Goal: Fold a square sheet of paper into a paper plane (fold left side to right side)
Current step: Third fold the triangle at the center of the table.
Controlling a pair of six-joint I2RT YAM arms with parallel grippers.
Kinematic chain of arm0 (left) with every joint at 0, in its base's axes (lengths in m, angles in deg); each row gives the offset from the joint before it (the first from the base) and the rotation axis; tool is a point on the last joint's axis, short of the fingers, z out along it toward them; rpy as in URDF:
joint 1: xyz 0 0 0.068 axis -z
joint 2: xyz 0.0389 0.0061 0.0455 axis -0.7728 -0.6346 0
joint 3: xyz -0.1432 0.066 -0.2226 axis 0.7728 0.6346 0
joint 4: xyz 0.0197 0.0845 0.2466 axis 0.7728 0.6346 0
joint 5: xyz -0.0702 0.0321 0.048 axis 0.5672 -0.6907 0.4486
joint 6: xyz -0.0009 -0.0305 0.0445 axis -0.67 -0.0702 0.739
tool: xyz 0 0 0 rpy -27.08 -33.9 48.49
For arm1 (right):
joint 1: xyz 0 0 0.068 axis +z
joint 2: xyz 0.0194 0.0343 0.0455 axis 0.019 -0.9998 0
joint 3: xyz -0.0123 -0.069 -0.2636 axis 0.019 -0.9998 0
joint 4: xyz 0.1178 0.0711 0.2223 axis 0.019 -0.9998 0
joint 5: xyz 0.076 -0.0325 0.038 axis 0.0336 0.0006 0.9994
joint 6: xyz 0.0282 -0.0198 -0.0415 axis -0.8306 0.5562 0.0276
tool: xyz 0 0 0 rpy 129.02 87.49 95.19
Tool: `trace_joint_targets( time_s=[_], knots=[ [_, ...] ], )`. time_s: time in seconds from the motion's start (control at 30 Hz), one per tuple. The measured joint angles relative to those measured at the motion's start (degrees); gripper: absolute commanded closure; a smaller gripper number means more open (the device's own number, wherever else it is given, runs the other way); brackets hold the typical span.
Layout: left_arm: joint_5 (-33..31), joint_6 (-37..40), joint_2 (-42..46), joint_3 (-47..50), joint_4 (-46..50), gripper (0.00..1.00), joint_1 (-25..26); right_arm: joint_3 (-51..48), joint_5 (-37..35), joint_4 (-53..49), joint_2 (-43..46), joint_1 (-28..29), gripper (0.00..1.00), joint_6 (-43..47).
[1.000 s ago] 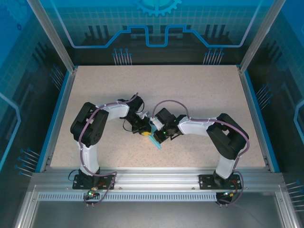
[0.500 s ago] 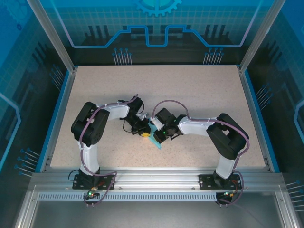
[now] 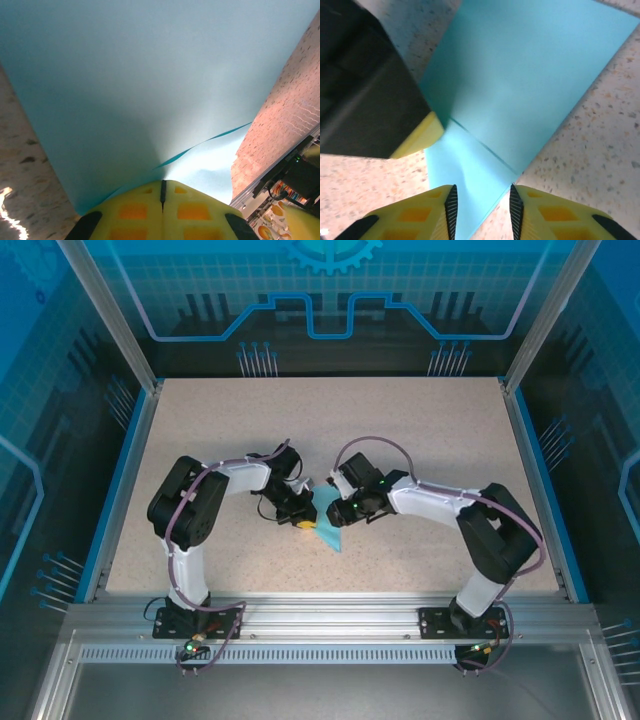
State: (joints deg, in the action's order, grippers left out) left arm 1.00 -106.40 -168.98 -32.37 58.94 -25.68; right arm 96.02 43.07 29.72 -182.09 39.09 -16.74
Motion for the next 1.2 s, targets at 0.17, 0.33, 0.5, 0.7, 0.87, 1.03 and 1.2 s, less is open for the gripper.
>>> trace_joint_targets(
  time_s=[0.17,0.33,0.5,0.7,0.87,1.03,1.2],
  knots=[
    [-0.02,0.02,0.00,0.00,-0.11,0.96,0.00,-1.20,3.15,-0.79,4.61,0.48,0.93,-5.46],
    [-0.04,0.02,0.02,0.00,-0.11,0.96,0.00,-1.07,6.56,-0.72,2.05,3.28,1.00,-13.16],
    [-0.07,0.02,0.02,0.00,-0.11,0.97,0.00,1.36,7.52,-1.44,-4.52,4.68,1.00,-17.44],
    [-0.09,0.02,0.02,0.00,-0.09,0.97,0.00,4.57,8.39,-2.43,-8.33,4.83,1.00,-18.86],
    [-0.11,0.02,0.00,0.00,-0.11,0.97,0.00,5.68,8.83,-2.91,-9.49,4.83,1.00,-19.04],
    [-0.20,0.02,0.00,0.00,-0.11,0.97,0.00,5.88,8.79,-4.04,-11.13,4.85,1.00,-19.26],
    [-0.22,0.02,0.00,-0.02,-0.09,0.97,0.00,5.88,8.81,-5.03,-11.26,4.83,1.00,-19.47]
  ],
)
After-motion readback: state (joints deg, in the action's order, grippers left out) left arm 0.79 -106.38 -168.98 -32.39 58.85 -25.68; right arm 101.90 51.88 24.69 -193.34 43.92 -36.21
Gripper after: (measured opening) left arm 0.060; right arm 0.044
